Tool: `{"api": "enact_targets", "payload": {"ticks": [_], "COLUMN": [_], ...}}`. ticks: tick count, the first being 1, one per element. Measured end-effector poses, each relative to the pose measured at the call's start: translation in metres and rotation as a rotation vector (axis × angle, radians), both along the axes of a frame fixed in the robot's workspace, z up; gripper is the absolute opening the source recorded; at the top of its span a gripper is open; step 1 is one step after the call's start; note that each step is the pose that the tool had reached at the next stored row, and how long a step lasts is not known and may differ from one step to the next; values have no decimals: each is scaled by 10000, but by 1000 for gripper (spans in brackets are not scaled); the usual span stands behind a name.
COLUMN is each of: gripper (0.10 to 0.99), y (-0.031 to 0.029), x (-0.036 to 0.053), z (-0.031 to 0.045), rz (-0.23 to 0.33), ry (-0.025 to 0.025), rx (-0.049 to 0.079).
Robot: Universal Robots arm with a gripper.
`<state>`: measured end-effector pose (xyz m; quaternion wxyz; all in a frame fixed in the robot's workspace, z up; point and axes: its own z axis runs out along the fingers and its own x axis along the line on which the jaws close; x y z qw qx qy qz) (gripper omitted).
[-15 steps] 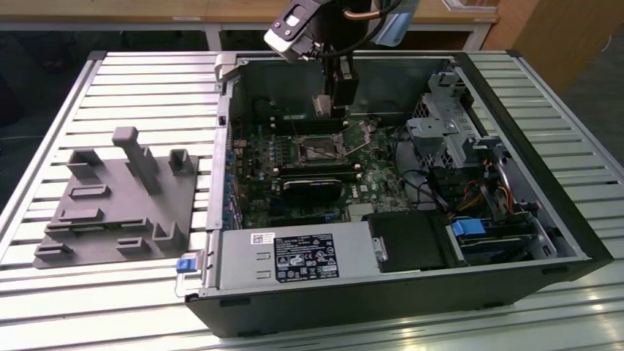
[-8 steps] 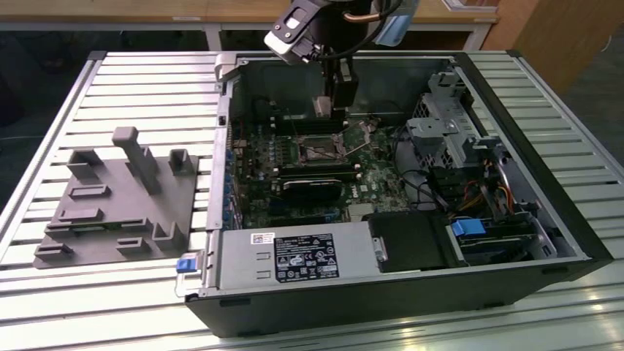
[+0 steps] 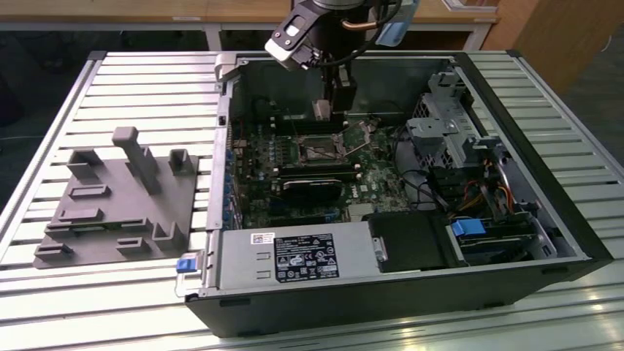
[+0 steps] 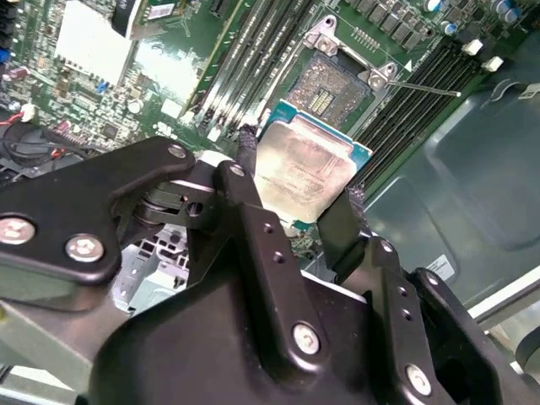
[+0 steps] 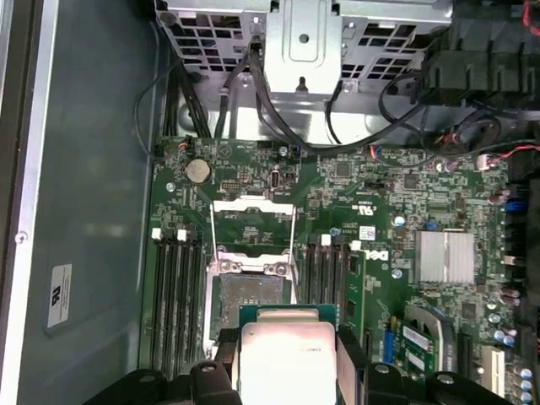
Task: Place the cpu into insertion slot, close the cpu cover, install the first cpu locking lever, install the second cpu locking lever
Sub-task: 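Place the cpu into insertion slot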
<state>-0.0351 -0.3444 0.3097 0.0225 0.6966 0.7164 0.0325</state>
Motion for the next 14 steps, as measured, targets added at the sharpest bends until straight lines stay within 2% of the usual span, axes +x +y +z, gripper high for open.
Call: {"api": "enact_targets", "payload": {"ticks": [3, 4, 6, 7, 10, 14], "gripper": [541, 541, 541, 541, 541, 541], "y": [5, 5, 6, 6, 11, 47], "x": [0, 0, 0, 0, 1, 12], "z": [-19, -22, -31, -39, -62, -133], "rz": [1, 0, -1, -1, -15, -16], "ry": [0, 0, 0, -3, -9, -11], "rx": [12, 66, 315, 375, 376, 372]}}
